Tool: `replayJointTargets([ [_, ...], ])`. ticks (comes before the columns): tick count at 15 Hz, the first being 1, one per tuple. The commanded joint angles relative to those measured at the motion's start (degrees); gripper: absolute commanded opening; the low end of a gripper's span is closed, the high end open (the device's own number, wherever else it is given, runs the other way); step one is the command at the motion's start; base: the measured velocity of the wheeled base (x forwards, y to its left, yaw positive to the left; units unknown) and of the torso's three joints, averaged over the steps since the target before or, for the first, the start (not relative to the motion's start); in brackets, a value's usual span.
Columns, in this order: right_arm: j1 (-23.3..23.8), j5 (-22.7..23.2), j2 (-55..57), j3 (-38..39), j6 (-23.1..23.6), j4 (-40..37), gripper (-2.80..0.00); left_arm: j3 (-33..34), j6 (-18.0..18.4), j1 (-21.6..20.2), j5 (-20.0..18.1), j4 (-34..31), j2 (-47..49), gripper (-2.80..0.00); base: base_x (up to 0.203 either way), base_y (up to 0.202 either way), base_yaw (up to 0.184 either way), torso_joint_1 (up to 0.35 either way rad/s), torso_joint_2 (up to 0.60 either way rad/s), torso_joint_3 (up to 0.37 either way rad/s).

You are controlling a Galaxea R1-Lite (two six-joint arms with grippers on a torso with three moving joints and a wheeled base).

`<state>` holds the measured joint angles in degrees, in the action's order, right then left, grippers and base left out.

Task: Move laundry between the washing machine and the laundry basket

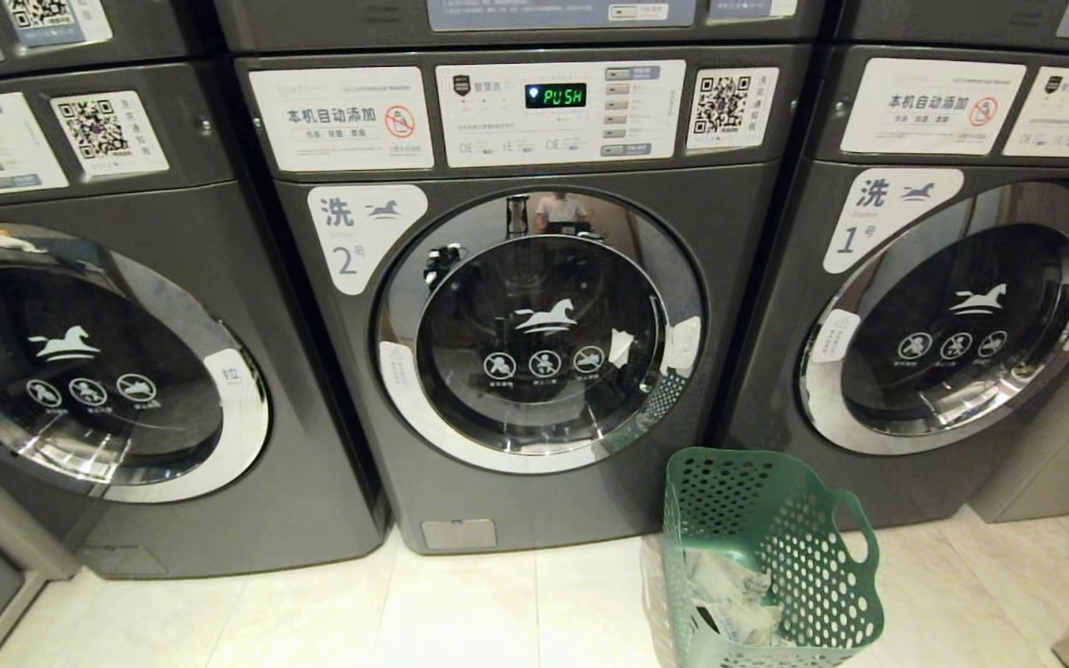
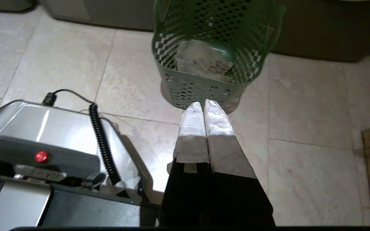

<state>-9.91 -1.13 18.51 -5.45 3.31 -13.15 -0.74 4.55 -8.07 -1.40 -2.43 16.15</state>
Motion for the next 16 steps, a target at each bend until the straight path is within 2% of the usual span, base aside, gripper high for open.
replayJointTargets([
  [1,5.56,0.27,-1.49,0.06,1.47,-0.69,-2.80,0.04,0.20,-0.02,0.00,-0.04,0.11,-2.80,0.000,0.000,0.000,0.000,0.00,0.000],
  [6,9.62,1.18,-18.25,1.84,3.21,4.32,-2.80,-0.05,0.46,-0.02,-0.18,-0.04,0.11,-2.80,0.000,0.000,0.000,0.000,0.00,0.000],
  [7,10.08,1.38,-18.42,2.11,4.34,4.97,-2.80,0.02,0.53,-0.02,-0.16,-0.04,0.11,-2.80,0.000,0.000,0.000,0.000,0.00,0.000],
  [10,10.09,1.40,-18.42,2.86,3.81,6.73,-2.80,0.04,0.20,-0.02,-0.09,-0.04,0.11,-2.80,0.000,0.000,0.000,0.000,0.00,0.000],
  [13,10.09,1.40,-18.42,5.41,3.75,13.51,-2.80,0.04,0.20,-0.02,0.00,-0.04,0.11,-2.80,0.000,0.000,0.000,0.000,0.00,0.000],
  [16,10.09,1.40,-18.42,5.45,3.81,13.24,-2.80,0.04,0.20,-0.02,0.00,-0.04,0.11,-2.80,0.000,0.000,0.000,0.000,0.00,0.000],
])
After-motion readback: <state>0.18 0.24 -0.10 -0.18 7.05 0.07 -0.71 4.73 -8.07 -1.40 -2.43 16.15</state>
